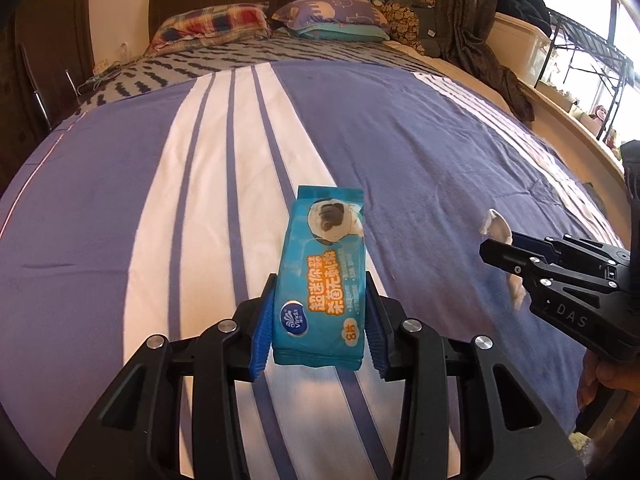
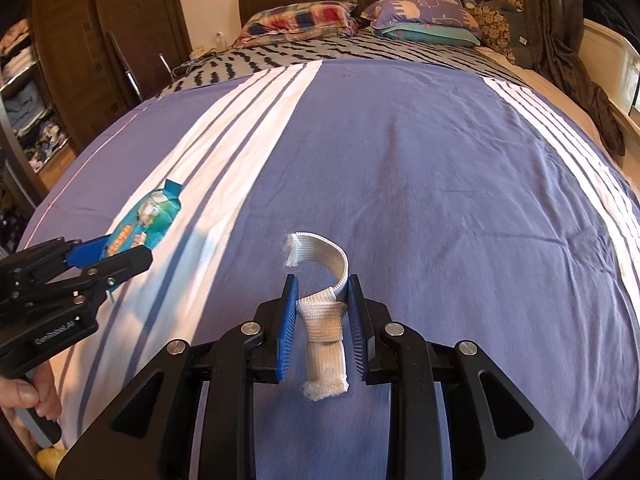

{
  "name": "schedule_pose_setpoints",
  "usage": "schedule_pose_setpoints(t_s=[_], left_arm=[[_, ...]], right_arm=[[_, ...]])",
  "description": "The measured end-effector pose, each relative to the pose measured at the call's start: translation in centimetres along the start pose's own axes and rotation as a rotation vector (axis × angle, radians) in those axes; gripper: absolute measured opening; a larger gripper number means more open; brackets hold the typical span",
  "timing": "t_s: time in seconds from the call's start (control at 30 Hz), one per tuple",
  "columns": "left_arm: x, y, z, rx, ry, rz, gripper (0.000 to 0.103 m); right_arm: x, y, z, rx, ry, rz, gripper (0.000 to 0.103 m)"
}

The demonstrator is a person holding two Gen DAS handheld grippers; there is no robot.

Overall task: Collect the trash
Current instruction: 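Grasp the blue wipes pack with the left tool while the right tool grasps the white strap, then carry the wipes pack and strap down to the black bin and open both tools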

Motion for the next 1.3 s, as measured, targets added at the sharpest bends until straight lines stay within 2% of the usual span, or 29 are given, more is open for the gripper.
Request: schedule_pose_setpoints(t_s=[0.27, 0.37, 0.83, 1.1, 1.3], left_arm=[[-6.9, 1.7, 2.5, -0.011, 0.067, -0.003, 0.038], [-8.8, 2.7, 4.4, -0.025, 0.066, 0.021, 0.038], [-17.3, 5.0, 12.9, -0.012, 0.09, 0.014, 0.038], [-20.2, 6.0, 17.9, -0.018, 0.091, 0.048, 0.038], [-19.5, 6.6, 22.8, -0.015, 0.041, 0.061, 0.038]], right_arm=[[-5.8, -1.8, 2.5, -0.018, 0.038, -0.012, 0.026], [-8.0, -2.4, 3.8, -0.038, 0.052, -0.003, 0.026], [-16.9, -4.4, 10.8, -0.047, 0.115, -0.038, 0.026], [-19.4, -5.0, 15.0, -0.037, 0.119, -0.078, 0.026], [-19.4, -5.2, 18.8, -0.028, 0.094, -0.087, 0.026]])
Point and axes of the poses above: each gripper's, at about its wrist camera, not at the fingertips, and x roughly the way its jaws point, y to its right, z to its underside, the point moved 10 cm from there along x, roughly the way its jaws point, and after that the axes turned 1 degree about y, right-handed, at the moved point
